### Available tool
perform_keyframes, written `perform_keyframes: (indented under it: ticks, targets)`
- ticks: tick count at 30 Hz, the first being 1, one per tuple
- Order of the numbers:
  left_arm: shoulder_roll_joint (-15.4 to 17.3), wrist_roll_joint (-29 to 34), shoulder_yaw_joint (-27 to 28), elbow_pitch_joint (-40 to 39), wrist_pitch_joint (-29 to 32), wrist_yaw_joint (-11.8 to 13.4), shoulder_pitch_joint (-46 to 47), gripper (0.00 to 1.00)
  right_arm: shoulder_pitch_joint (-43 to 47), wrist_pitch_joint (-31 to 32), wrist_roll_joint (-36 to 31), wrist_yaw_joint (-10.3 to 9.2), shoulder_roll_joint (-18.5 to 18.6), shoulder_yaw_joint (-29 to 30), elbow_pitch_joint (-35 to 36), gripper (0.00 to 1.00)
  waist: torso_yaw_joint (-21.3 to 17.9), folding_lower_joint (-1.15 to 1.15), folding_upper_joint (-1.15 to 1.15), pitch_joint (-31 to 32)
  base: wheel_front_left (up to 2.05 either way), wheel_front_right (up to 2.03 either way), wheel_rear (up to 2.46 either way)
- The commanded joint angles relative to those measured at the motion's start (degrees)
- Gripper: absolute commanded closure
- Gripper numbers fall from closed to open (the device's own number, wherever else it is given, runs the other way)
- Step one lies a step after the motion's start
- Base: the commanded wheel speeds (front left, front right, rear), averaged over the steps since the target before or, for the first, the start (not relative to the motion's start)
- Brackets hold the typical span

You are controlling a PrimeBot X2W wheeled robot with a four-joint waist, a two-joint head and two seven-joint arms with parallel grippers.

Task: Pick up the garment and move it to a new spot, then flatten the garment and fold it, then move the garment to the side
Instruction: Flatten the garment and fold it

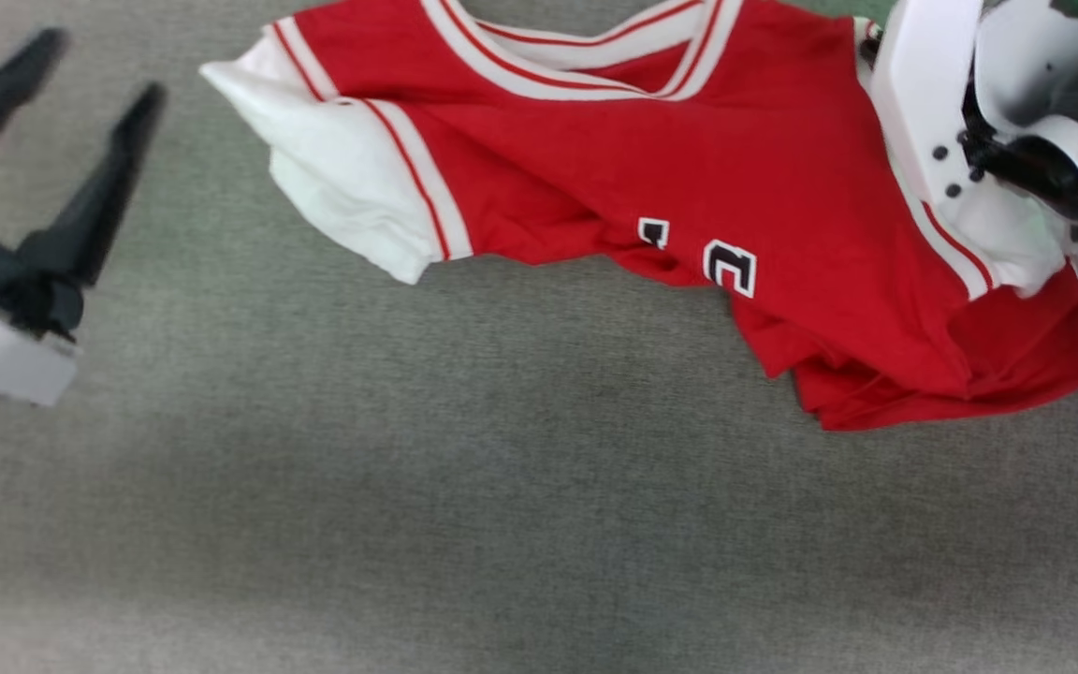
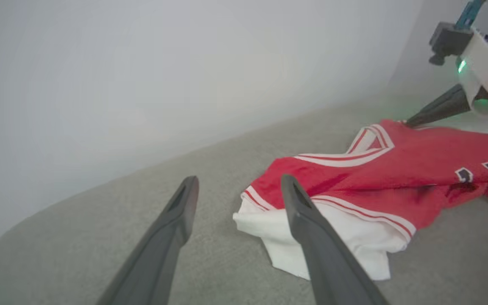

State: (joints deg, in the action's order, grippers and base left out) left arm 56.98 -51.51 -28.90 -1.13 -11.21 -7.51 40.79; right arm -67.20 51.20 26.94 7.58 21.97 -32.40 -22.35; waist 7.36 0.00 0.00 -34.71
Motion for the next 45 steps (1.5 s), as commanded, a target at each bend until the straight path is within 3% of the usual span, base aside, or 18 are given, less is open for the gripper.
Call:
perform_keyframes:
  ticks: [1, 3, 6, 12, 15, 22, 23, 24, 25, 26, 31, 39, 45]
  targets:
    - [1.7, -1.5, -3.2, -0.6, 1.7, 0.1, 3.3, 0.0, 0.1, 0.5, -0.6, -0.16, 0.1, -0.6, -1.3, 1.0, -0.9, 0.0, 0.0, -0.8, 0.0, 0.0, 0.0]
    - [4.4, -6.2, -10.6, -1.8, 7.5, 0.1, 9.0, 0.0, -0.8, 0.7, -0.4, -0.15, -0.6, -0.8, -1.3, 1.0, -1.5, 0.0, 0.0, -1.2, 0.0, 0.0, 0.0]
    - [6.2, -12.9, -17.3, -1.3, 15.6, 0.1, 18.6, 0.0, -1.8, 1.0, -0.3, -0.15, -1.6, -1.0, -1.6, 1.0, -2.3, 0.0, 0.0, -2.0, 0.0, 0.0, 0.0]
    - [3.8, -23.8, -28.2, 7.0, 32.2, 0.1, 33.2, 0.0, -2.9, 1.7, -0.5, -0.15, -2.6, -1.3, -2.0, 1.0, -3.3, 0.0, 0.0, -3.7, 0.0, 0.0, 0.0]
    - [2.7, -26.1, -31.4, 11.6, 37.1, 0.1, 36.7, 0.0, -3.0, 1.8, -0.7, -0.15, -3.1, -1.5, -1.8, 1.0, -3.8, 0.0, 0.0, -4.4, 0.0, 0.0, 0.0]
    - [0.4, -32.1, -36.0, 18.3, 42.3, 0.0, 39.6, 0.0, -3.5, 1.4, -0.7, -0.15, -4.7, -2.4, -2.0, 1.0, -5.0, 0.0, 0.0, -5.4, 0.0, 0.0, 0.0]
    - [0.0, -33.9, -36.1, 18.2, 42.9, 0.0, 39.5, 0.22, -3.6, 1.4, -0.7, -0.15, -4.8, -2.6, -2.1, 1.0, -5.1, 0.0, 0.0, -5.4, 0.0, 0.0, 0.0]
    - [-0.1, -35.1, -36.1, 17.9, 43.6, 0.0, 39.5, 0.54, -3.8, 1.3, -0.6, -0.15, -5.0, -2.9, -2.2, 1.0, -5.2, 0.0, 0.0, -5.4, 0.0, 0.0, 0.0]
    - [0.1, -36.5, -36.1, 17.6, 44.4, 0.0, 39.6, 1.0, -3.9, 1.1, -0.6, -0.15, -5.2, -3.0, -2.3, 1.0, -5.3, 0.0, 0.0, -5.4, 0.0, 0.0, 0.0]
    - [0.3, -37.4, -36.0, 17.3, 44.9, 0.0, 39.6, 1.0, -4.0, 0.7, -0.4, -0.15, -5.3, -3.1, -2.4, 1.0, -5.4, 0.0, 0.0, -5.3, 0.0, 0.0, 0.0]
    - [1.2, -36.5, -34.1, 16.6, 40.5, 0.0, 40.7, 1.0, -5.0, -3.2, 0.5, -0.14, -6.1, -2.9, -1.7, 1.0, -5.7, 0.0, 0.0, -3.7, 0.0, 0.0, 0.0]
    - [0.0, -35.0, -32.3, 17.4, 30.4, 0.0, 41.5, 1.0, -8.2, -8.7, 0.0, -0.14, -3.9, -1.3, -1.0, 1.0, -6.4, 0.0, 0.0, 0.1, 0.0, 0.0, 0.0]
    - [-1.5, -34.2, -31.3, 18.4, 23.6, 0.0, 43.4, 1.0, -9.9, -12.1, -2.2, -0.14, -2.9, 3.5, -1.0, 1.0, -7.6, 0.0, 0.0, 1.5, 0.0, 0.0, 0.0]
